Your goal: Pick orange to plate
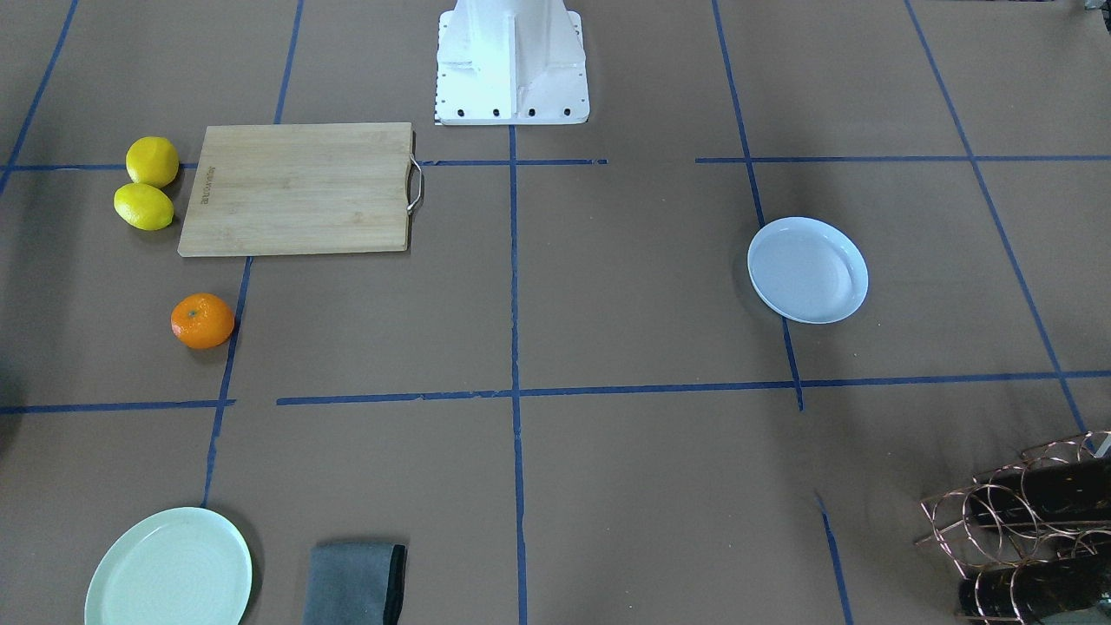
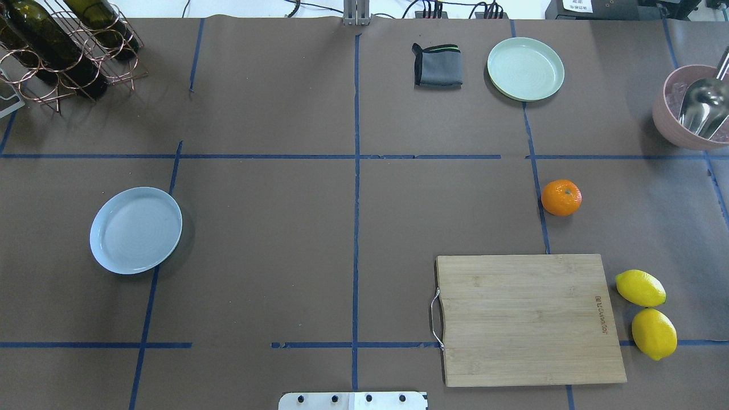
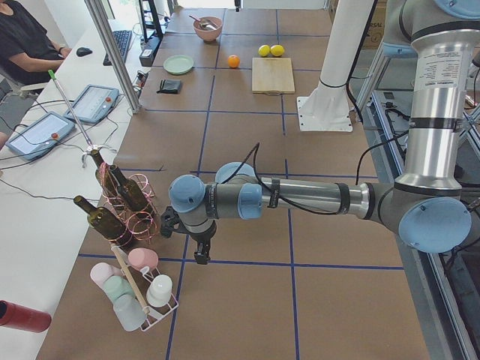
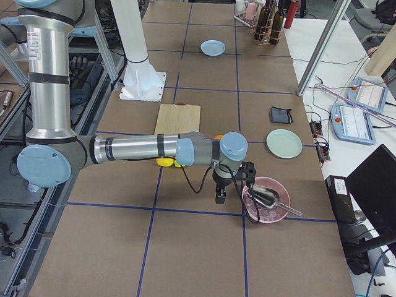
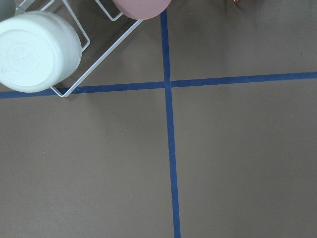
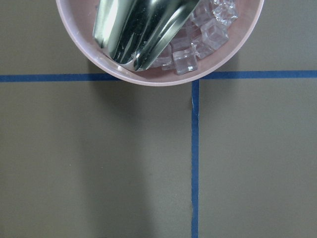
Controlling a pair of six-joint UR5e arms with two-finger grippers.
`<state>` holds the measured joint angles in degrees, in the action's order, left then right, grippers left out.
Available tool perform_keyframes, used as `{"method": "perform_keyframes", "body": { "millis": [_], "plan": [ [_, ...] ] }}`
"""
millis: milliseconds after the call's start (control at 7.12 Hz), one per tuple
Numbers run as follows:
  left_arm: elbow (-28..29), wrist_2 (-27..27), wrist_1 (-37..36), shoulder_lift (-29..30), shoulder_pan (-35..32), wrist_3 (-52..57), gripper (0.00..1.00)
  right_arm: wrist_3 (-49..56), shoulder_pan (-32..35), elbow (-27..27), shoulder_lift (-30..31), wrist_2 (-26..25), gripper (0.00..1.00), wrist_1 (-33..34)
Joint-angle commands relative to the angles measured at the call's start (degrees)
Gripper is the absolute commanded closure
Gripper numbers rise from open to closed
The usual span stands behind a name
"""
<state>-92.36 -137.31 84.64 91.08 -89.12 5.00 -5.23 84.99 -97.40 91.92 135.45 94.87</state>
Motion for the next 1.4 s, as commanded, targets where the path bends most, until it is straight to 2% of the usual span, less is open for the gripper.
{"method": "perform_keyframes", "body": {
  "millis": [0,421,561,702,842,982,1123,1263],
  "plan": [
    [-0.36,0.29,0.0,0.15,0.0,0.01,0.0,-0.05,0.0,-0.16,-0.16,0.16,0.0,0.05],
    [-1.77,-0.14,1.31,-0.02,0.44,0.27,0.0,-0.13,-0.44,0.11,-0.69,0.16,0.0,0.05],
    [-1.86,-0.32,7.32,0.24,1.4,-0.07,0.0,-0.13,-0.44,-0.16,-0.69,0.25,0.0,0.05],
    [-2.38,-7.37,10.25,-0.11,5.76,-0.77,0.0,-0.05,-0.44,-0.07,-0.69,0.51,0.0,-1.43],
    [-2.13,-9.53,12.46,-0.03,7.37,-2.87,0.0,0.04,-0.79,0.45,-0.16,1.73,0.0,-5.27],
    [-1.43,-9.64,19.61,-0.03,10.86,-6.28,0.0,0.3,-2.19,0.46,0.02,1.83,0.0,-7.84],
    [-0.99,-7.9,26.13,0.41,18.12,-22.42,0.0,0.31,-2.64,0.54,0.1,1.83,0.0,-8.56],
    [-0.37,1.34,35.94,0.41,24.55,-38.15,0.02,-0.22,-3.08,0.37,0.02,1.83,0.0,-8.65]
  ]
}}
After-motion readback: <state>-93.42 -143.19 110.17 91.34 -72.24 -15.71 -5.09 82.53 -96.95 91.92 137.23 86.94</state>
